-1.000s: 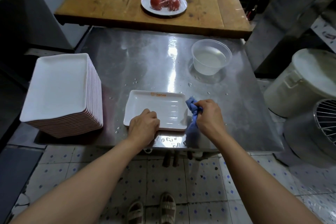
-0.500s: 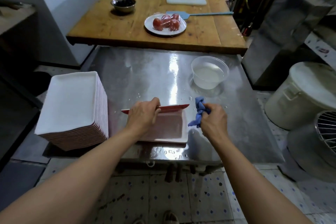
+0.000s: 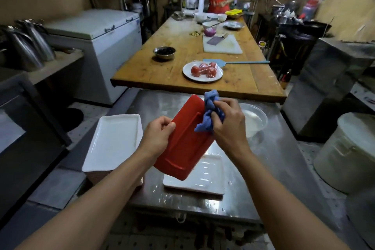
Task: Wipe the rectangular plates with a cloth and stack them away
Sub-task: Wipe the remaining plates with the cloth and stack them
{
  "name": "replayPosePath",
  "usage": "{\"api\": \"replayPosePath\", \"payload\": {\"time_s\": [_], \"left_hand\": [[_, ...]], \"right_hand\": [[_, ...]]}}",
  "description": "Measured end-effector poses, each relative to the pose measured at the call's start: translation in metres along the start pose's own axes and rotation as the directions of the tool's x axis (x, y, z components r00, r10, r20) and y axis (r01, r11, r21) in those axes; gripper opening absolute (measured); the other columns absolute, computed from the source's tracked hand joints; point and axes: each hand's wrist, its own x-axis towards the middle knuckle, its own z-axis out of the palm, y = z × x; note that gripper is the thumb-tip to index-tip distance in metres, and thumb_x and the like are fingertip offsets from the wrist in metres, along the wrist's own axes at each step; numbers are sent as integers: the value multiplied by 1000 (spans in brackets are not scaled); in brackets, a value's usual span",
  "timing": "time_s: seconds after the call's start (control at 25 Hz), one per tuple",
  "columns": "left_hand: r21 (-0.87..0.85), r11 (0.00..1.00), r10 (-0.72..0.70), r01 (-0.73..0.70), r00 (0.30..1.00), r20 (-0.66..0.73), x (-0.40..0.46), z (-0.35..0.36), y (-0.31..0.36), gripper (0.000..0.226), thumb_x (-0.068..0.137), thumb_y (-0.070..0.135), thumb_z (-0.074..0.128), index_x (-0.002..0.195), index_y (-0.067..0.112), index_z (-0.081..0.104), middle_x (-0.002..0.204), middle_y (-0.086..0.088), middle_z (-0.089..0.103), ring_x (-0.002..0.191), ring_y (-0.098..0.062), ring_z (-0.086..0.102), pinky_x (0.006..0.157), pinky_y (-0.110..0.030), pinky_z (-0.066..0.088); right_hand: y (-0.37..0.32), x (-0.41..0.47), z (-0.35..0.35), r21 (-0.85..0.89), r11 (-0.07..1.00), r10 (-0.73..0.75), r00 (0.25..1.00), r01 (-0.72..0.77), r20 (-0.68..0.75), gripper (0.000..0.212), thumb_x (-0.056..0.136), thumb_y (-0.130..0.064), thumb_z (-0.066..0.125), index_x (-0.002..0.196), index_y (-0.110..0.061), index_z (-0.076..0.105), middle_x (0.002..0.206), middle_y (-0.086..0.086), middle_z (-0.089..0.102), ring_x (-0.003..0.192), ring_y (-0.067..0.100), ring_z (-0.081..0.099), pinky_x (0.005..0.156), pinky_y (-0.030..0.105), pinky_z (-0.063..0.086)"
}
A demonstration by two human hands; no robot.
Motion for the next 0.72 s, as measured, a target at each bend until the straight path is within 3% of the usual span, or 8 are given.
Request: {"api": "replayPosePath", "payload": {"time_s": [0.16,0.28,0.44,0.6,0.72], "left_hand": [[-167,984,-56,52,998,-17,-10,-15,19,17,94,8,51,80,11,61,73,-9,60,65,-18,53,66,-28,44],[-243,968,-73,62,997,-35,-16,-19,30,19,94,6,50,79,10,61,73,-10,61,68,-21,54,68,-33,44],[-356,931,-116,87,991,-61,-23,-21,39,20,94,5,48,78,10,59,70,-10,61,62,-18,55,63,-29,47],[-458,879,-169,129,985,-46,-27,-22,44,21,95,8,49,78,12,61,64,-4,64,56,-14,60,57,-27,52],[-534,832,-203,152,978,-37,-26,-14,50,18,95,8,49,82,9,61,66,-6,65,58,-15,61,56,-29,54]], "right_hand": [[-36,12,11,-66,961,-269,963,268,-18,23,80,-1,56,101,0,64,116,16,57,108,32,48,93,34,36],[-51,14,17,63,943,-331,942,327,54,30,83,-5,44,109,-1,58,110,15,61,101,29,56,91,40,42],[-51,16,14,-52,915,-398,916,401,52,23,85,-13,44,102,-6,57,95,10,59,87,27,54,80,42,42],[-25,15,-1,-87,950,-296,954,299,37,18,87,-17,44,93,-6,56,95,10,55,88,28,50,79,44,40],[-15,14,-8,-1,985,-175,984,175,15,17,92,-12,47,106,-2,48,104,8,45,98,26,45,83,31,36]]}}
